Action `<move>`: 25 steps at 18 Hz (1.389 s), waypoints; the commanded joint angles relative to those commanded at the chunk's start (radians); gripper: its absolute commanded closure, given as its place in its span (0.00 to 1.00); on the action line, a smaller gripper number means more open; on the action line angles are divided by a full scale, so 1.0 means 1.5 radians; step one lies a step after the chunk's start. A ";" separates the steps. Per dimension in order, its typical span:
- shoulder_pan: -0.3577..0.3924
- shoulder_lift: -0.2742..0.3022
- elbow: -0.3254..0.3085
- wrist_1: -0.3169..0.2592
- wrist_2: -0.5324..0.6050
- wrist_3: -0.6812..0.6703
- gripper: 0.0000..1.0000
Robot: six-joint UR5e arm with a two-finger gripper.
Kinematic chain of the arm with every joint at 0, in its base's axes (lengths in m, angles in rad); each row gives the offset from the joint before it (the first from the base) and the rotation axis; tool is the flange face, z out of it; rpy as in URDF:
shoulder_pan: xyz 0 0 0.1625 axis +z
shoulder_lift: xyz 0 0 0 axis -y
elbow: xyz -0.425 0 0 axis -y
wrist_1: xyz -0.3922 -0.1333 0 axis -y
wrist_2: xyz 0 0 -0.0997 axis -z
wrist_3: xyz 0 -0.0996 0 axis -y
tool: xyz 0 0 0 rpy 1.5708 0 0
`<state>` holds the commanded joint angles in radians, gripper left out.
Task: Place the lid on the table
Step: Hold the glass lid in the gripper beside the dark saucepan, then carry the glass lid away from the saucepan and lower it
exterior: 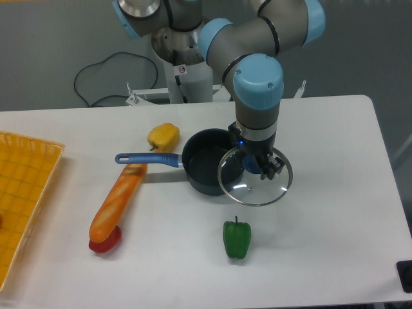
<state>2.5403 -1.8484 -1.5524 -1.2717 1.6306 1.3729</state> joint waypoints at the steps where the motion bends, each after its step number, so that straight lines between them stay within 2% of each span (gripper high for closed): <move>1: 0.001 0.001 -0.001 0.002 0.000 0.000 0.50; 16: 0.014 0.003 -0.011 0.001 0.001 0.001 0.50; 25: 0.043 -0.002 -0.021 0.008 0.000 0.053 0.50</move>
<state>2.6047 -1.8515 -1.5846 -1.2594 1.6306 1.4527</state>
